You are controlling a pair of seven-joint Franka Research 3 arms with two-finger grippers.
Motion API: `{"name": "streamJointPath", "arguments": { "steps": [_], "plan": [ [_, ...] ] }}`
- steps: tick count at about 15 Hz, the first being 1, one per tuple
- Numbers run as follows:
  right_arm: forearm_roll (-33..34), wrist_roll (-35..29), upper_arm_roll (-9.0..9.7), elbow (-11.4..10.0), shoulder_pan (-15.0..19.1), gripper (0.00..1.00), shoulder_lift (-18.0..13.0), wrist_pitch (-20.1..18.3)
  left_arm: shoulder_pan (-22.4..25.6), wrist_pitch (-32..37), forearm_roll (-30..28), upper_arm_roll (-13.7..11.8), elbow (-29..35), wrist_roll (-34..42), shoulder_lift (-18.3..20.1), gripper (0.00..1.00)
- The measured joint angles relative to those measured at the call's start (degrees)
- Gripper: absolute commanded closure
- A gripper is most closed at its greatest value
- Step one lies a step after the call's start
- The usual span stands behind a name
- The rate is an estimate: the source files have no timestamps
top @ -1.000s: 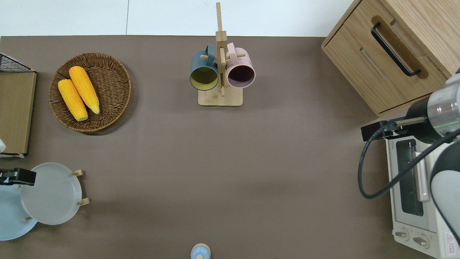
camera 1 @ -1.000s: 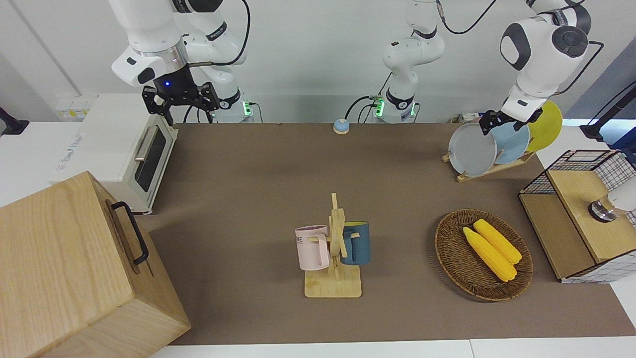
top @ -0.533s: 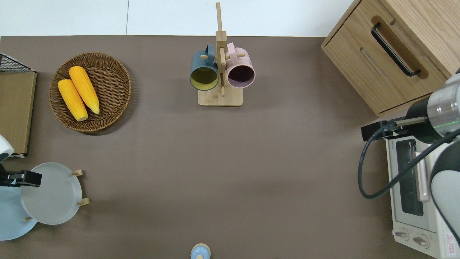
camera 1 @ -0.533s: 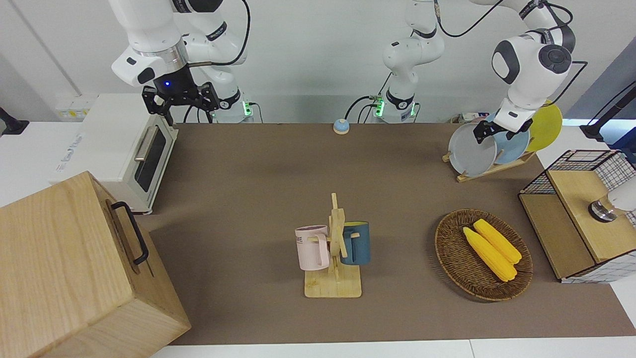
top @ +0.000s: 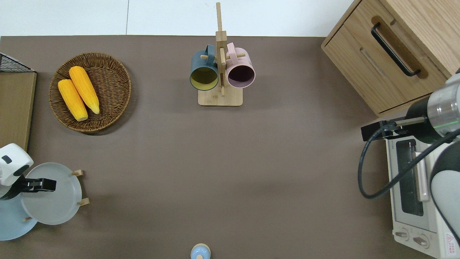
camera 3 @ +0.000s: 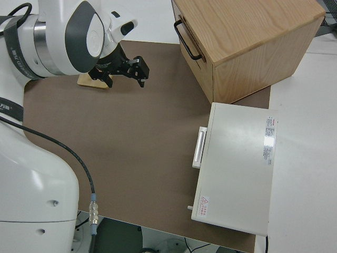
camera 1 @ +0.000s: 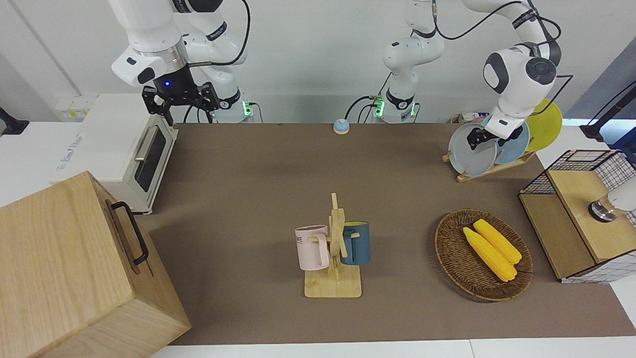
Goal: Pick gray plate from low plate rack and place it on table with left arm
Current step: 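Close the left gripper on the gray plate rim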
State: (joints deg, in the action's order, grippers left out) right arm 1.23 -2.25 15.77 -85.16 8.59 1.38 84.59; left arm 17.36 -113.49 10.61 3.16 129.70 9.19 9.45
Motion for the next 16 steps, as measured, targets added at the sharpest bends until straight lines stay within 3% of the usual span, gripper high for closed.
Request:
{"name": "streamJointPath", "arguments": {
  "steps": [1, 3, 4, 16],
  "plan": [
    [0.00, 0.00, 0.00, 0.00, 0.00, 0.017, 0.00, 0.00, 0.06, -0.02, 0.00, 0.00, 0.15, 0.00, 0.09, 0.68],
    [0.00, 0.00, 0.00, 0.00, 0.00, 0.017, 0.00, 0.00, 0.12, -0.03, 0.00, 0.00, 0.40, 0.00, 0.37, 0.84],
    [0.00, 0.00, 0.00, 0.00, 0.00, 0.017, 0.00, 0.00, 0.12, -0.03, 0.00, 0.00, 0.43, 0.00, 0.45, 1.00],
    [0.00, 0.00, 0.00, 0.00, 0.00, 0.017, 0.00, 0.00, -0.50, 1.22, -0.41, 0.72, 0.39, -0.30, 1.95, 1.00]
  ]
}}
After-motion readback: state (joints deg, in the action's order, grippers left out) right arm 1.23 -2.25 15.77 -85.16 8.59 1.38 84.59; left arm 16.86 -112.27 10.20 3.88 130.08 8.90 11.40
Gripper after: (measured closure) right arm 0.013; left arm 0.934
